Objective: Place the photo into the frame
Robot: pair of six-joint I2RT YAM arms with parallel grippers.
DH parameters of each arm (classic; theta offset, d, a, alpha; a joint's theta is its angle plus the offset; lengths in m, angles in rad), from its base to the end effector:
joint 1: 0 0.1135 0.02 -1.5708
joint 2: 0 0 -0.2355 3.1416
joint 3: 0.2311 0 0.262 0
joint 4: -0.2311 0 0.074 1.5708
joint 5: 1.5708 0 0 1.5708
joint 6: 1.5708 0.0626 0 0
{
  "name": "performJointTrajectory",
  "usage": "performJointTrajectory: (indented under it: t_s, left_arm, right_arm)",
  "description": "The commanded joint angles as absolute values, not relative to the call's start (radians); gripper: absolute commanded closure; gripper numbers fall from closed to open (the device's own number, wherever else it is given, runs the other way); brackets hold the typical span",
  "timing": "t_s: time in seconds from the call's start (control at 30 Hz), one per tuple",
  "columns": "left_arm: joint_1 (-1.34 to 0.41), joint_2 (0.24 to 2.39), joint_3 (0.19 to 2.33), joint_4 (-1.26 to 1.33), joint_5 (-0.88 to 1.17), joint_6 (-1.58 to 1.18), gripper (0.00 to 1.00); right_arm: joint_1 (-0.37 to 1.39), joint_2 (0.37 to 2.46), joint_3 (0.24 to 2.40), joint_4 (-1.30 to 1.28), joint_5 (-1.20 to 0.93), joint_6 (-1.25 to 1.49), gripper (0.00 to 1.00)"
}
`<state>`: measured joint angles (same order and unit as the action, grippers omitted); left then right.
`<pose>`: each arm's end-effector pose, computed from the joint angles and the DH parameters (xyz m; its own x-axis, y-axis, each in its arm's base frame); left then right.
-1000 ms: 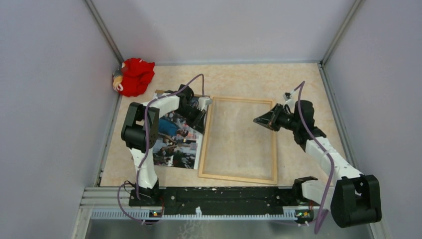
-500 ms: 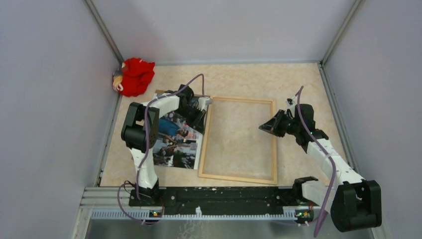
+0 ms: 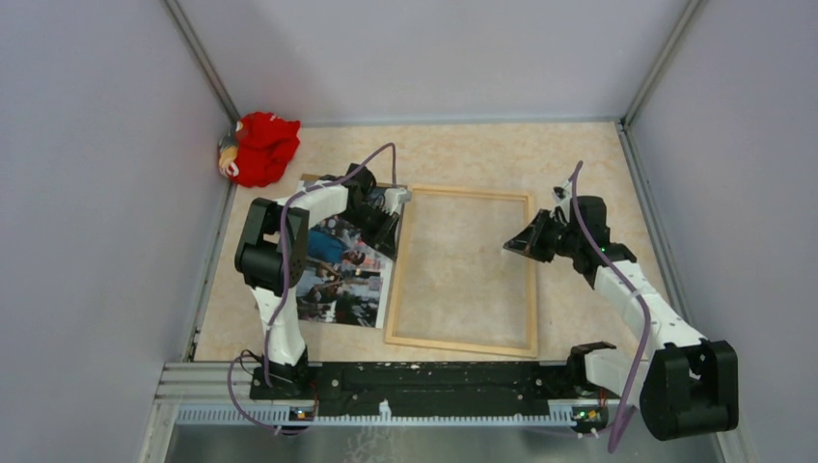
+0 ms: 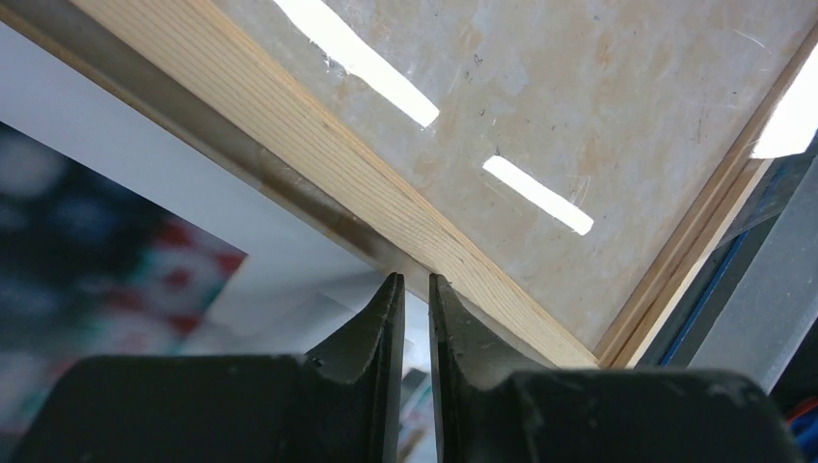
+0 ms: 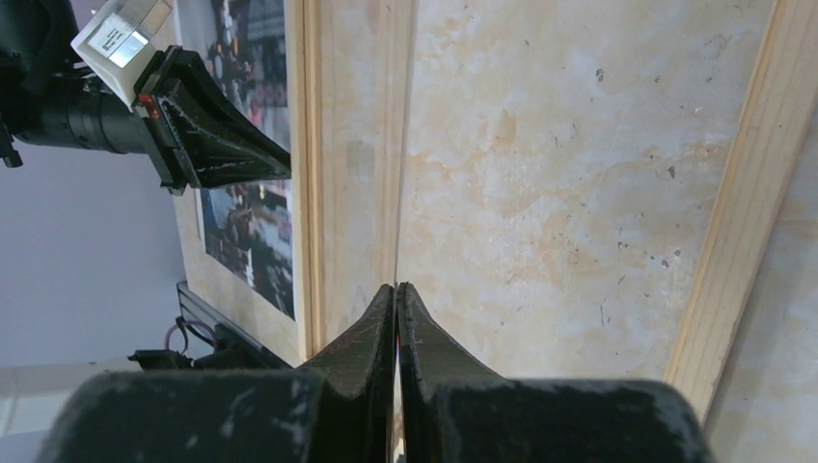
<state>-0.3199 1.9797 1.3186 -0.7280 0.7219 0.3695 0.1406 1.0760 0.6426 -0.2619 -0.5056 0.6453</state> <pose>0.3417 -0.1568 0.1014 -0.7444 0.5322 -0.4032 0.6630 0.5177 -0.5408 0.2569 0.0670 0.1856 -0.8019 0.4179 -0.4268 -0.0106 0.7044 0.7097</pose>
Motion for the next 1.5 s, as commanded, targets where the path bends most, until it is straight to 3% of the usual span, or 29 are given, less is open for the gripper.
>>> performJointTrajectory:
  t_s: [0.0,0.23,0.53,0.7,0.93,1.47]
  left_arm:
    - [-0.336,1.988,1.303,-0.715,0.71,0.388,0.79]
    - [-0.337,1.99,1.307,-0.716,0.709,0.388,0.8]
    - [-0.337,1.987,1.303,-0.717,0.707,0.39,0.8]
    - [-0.337,1.988,1.305,-0.717,0.709,0.389,0.8]
    - [-0.337,1.988,1.304,-0.718,0.711,0.386,0.8]
    - [-0.337,1.99,1.309,-0.723,0.716,0.387,0.8]
  right_arm:
    - [0.141,1.076,0.669,-0.218,-0.529,0.632,1.0]
    - [0.141,1.048,0.613,-0.139,-0.555,0.669,0.99]
    - [0.142,1.121,0.679,-0.285,-0.456,0.571,0.53]
    - [0.141,1.161,0.689,-0.314,-0.421,0.54,0.38]
    - [0.143,1.194,0.696,-0.322,-0.375,0.513,0.3]
    - [0.148,1.295,0.707,-0.305,-0.269,0.477,0.26]
